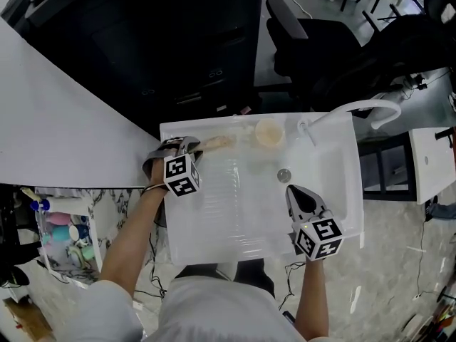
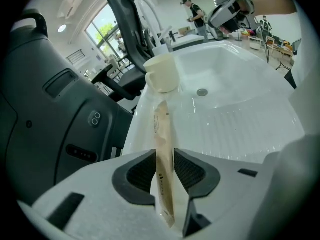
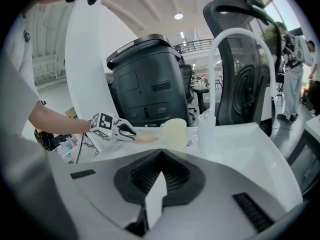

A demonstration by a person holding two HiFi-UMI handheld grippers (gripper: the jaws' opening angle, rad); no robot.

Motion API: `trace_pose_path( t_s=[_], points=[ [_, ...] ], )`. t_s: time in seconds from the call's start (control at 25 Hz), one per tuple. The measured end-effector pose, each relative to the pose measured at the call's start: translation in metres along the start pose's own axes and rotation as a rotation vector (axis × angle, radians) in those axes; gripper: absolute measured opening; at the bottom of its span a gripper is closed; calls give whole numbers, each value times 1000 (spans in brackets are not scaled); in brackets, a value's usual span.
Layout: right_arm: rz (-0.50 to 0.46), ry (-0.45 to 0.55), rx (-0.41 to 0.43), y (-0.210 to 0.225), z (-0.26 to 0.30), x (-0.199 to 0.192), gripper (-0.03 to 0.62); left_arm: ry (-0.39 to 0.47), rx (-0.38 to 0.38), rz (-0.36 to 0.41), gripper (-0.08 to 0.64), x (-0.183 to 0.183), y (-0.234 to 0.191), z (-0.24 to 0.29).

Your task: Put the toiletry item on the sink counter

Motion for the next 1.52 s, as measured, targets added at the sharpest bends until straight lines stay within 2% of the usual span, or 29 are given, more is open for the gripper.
trace_pose_path(
  t_s=[0.16,0.28,0.4,0.56,0.76,0.92,1.04,1.24,1.52],
  points=[
    [-11,5,4,0,-4,-2,-5,-34,14,21,111,-4,4,3],
    [-10,1,-2,3,-9,-7,-5,-35,19,-9,112,-7,1,5],
    [-9,-6,-11,6,-13,-14,-5,-12,32,-69,112,-7,-7,4],
    [-9,15,-23,10,-18,-8,-5,62,39,-161,112,-6,-11,-9],
    [-61,43,-29,10,-16,15,-5,140,32,-325,109,-11,-8,-38],
    [-128,92,-43,6,-20,51,-4,292,114,-520,46,-16,-16,-87],
    [-185,150,-53,0,-26,89,-5,397,208,-609,20,-21,-25,-136],
    [-295,251,-44,-16,-39,148,-5,568,344,-687,11,-24,-33,-215],
    [-404,362,-10,-50,-49,199,-5,721,483,-692,9,-11,-22,-302]
  ],
)
Point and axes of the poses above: the fingertips, and each gripper's own axes: z forward along the fingers, y to its right, x out of its top, the point moved 2 cm from there along -z, backward along the fingers, and after that the axes turned 10 degrees about -x, right-handed, at the moved point
